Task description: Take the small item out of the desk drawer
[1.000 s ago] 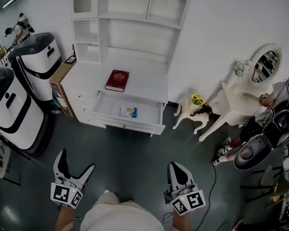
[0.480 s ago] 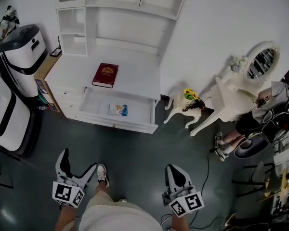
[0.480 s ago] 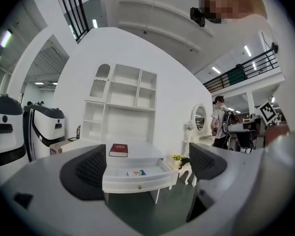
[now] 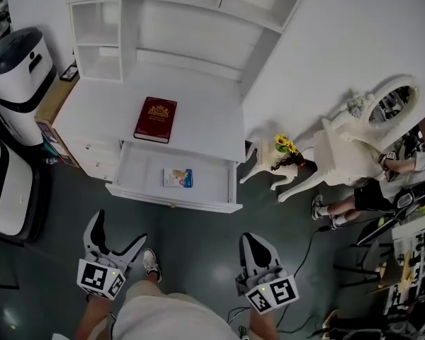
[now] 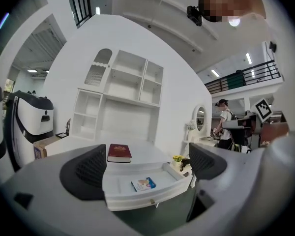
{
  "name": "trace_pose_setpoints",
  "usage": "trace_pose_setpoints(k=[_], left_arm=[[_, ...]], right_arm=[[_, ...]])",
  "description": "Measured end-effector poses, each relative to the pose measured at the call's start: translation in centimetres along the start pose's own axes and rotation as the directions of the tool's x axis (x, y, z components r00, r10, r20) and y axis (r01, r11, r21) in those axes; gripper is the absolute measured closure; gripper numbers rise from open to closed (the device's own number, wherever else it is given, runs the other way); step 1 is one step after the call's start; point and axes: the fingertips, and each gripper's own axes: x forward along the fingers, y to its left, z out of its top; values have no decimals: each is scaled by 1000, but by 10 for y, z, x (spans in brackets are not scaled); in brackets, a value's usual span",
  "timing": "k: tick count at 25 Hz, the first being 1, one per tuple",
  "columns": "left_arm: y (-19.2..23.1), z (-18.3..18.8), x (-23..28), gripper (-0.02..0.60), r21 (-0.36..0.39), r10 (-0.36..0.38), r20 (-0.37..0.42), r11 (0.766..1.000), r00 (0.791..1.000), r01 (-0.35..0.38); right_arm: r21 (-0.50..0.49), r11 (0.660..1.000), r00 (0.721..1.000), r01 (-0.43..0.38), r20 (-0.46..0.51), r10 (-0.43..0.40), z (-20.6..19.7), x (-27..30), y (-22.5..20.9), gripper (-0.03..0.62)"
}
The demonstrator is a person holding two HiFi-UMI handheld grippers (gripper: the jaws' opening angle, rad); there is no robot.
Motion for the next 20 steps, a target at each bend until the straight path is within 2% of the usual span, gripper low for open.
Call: trace_pose_setpoints(k=[8, 14, 20], left_arm=[[54, 5, 77, 74, -15, -136, -19, 991, 990, 136], [59, 3, 110, 75, -40, -193, -19, 981, 981, 192], [50, -4, 137, 74, -37, -218, -45, 976, 975, 217]], right_arm=[[-24, 998, 999, 50, -16, -51, 19, 87, 13, 585], [-24, 994, 993, 110, -36, -111, 21, 101, -5, 585], [-21, 994, 994, 105, -21, -106, 26, 120, -28, 585]])
